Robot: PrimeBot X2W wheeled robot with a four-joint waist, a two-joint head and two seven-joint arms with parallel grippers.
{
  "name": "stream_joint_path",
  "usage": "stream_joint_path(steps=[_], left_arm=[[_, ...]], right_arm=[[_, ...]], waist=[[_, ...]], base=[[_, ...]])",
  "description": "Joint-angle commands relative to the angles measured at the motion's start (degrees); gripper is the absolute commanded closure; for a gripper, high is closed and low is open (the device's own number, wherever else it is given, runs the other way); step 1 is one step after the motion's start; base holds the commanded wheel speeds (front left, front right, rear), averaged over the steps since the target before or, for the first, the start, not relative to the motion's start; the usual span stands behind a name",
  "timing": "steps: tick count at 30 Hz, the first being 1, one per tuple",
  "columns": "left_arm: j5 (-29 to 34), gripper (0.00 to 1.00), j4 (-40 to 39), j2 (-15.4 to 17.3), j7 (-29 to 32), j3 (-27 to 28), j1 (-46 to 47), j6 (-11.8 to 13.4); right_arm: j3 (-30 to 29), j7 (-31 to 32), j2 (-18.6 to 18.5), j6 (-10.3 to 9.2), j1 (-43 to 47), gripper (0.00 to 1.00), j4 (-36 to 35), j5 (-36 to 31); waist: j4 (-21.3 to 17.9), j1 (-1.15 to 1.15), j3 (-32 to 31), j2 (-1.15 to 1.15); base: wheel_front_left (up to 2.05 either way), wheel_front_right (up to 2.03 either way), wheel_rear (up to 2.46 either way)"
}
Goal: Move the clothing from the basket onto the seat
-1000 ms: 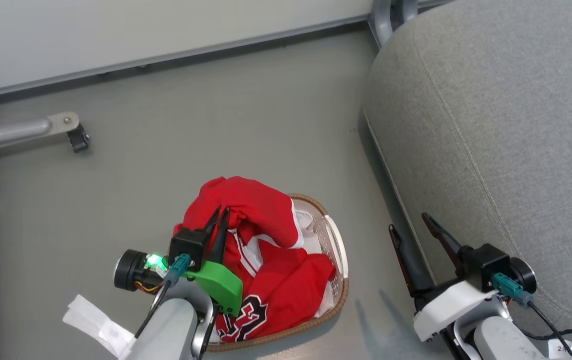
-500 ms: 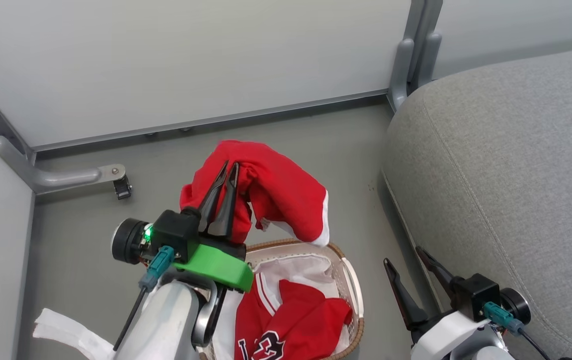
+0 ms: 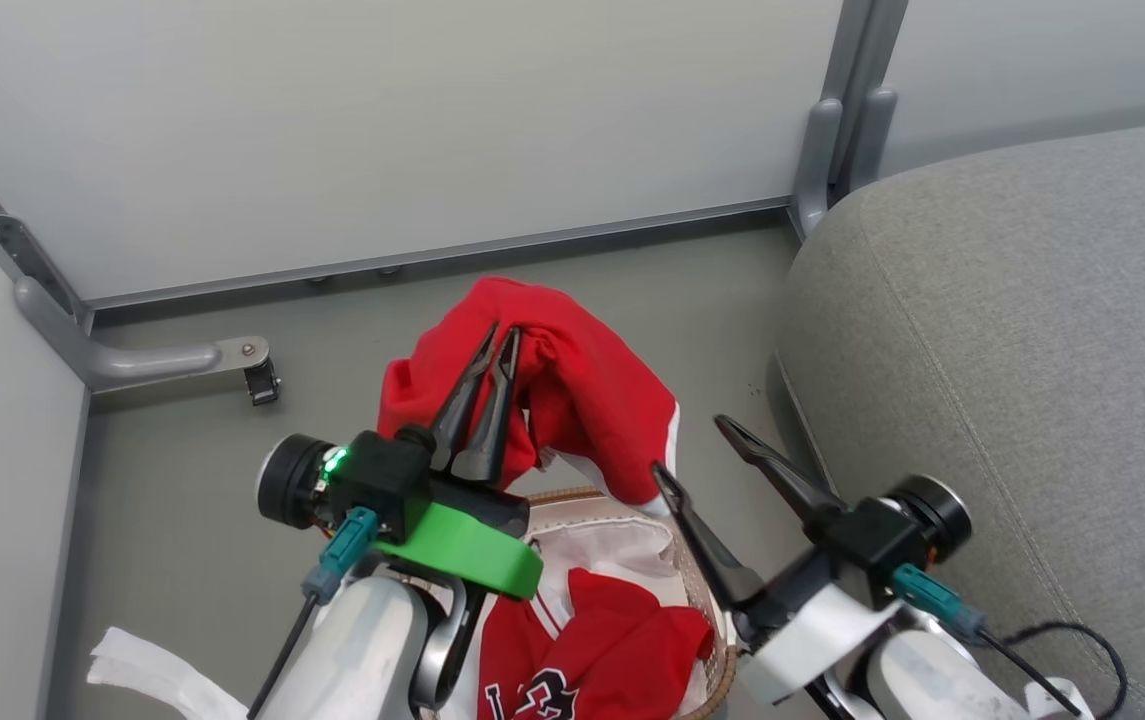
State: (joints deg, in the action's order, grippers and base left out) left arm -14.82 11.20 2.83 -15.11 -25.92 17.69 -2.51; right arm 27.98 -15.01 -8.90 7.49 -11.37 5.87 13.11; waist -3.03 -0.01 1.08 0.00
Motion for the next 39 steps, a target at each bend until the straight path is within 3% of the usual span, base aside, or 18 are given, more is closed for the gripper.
stream_joint_path(steps=[1, 6, 14, 15, 17, 22, 23, 24, 25, 39], left_arm=[[-0.7, 1.00, -0.2, 0.1, -0.1, -0.5, -0.7, 0.2], [-1.9, 1.00, -0.1, 0.1, -0.1, -3.4, -0.4, 0.3], [-4.1, 1.00, 0.0, 0.1, -0.1, -8.1, -0.2, 0.5], [-4.2, 1.00, 0.0, 0.1, -0.1, -8.5, -0.2, 0.5], [-4.6, 1.00, 0.1, 0.1, -0.1, -9.0, -0.2, 0.7], [-4.3, 1.00, 0.7, 0.1, -0.1, -9.1, -0.2, 1.2], [-4.0, 0.83, 0.8, 0.1, -0.1, -8.8, -0.3, 1.5], [-3.8, 0.51, 1.0, 0.1, -0.1, -8.6, -0.5, 1.5], [-3.7, 0.00, 1.4, 0.1, -0.1, -8.4, -0.6, 1.6], [-2.6, 0.00, 2.8, 0.2, -0.1, -7.2, 1.8, 1.3]], right_arm=[[1.5, -0.2, -0.6, 0.00, -1.8, 0.00, -0.1, -0.7], [5.8, -0.2, -0.2, 0.00, -7.5, 0.00, 3.7, -2.2], [6.0, -0.2, 3.5, 0.00, -12.8, 0.00, 12.2, -5.3], [5.8, -0.2, 3.8, -0.01, -13.0, 0.28, 13.0, -5.5], [5.4, -0.2, 4.3, -0.01, -13.2, 1.00, 14.4, -5.2], [3.6, -0.2, 5.1, -0.01, -12.2, 1.00, 14.7, -4.2], [3.3, -0.2, 5.1, -0.01, -11.9, 1.00, 14.7, -4.1], [3.0, -0.2, 5.0, -0.01, -11.5, 1.00, 14.7, -3.9], [3.0, -0.2, 5.0, -0.01, -11.3, 1.00, 14.7, -3.9], [0.5, -0.2, 3.2, -0.03, -10.5, 1.00, 10.9, -1.3]], waist=[[0.4, 0.01, 0.1, 0.00], [2.0, 0.01, 0.4, 0.00], [4.9, 0.01, 0.5, 0.00], [5.1, 0.01, 0.6, 0.00], [5.4, 0.01, 0.7, 0.00], [4.7, 0.01, 1.3, 0.00], [4.2, 0.01, 1.4, 0.00], [3.5, 0.01, 1.5, 0.00], [2.7, 0.01, 1.6, 0.00], [-15.3, 0.01, 5.7, 0.00]], base=[[0.00, 0.00, 0.00], [0.00, 0.00, 0.00], [0.00, 0.00, 0.00], [0.00, 0.00, 0.00], [0.00, 0.00, 0.00], [0.00, 0.00, 0.00], [0.00, 0.00, 0.00], [0.00, 0.00, 0.00], [0.00, 0.00, 0.00], [0.00, 0.00, 0.00]])
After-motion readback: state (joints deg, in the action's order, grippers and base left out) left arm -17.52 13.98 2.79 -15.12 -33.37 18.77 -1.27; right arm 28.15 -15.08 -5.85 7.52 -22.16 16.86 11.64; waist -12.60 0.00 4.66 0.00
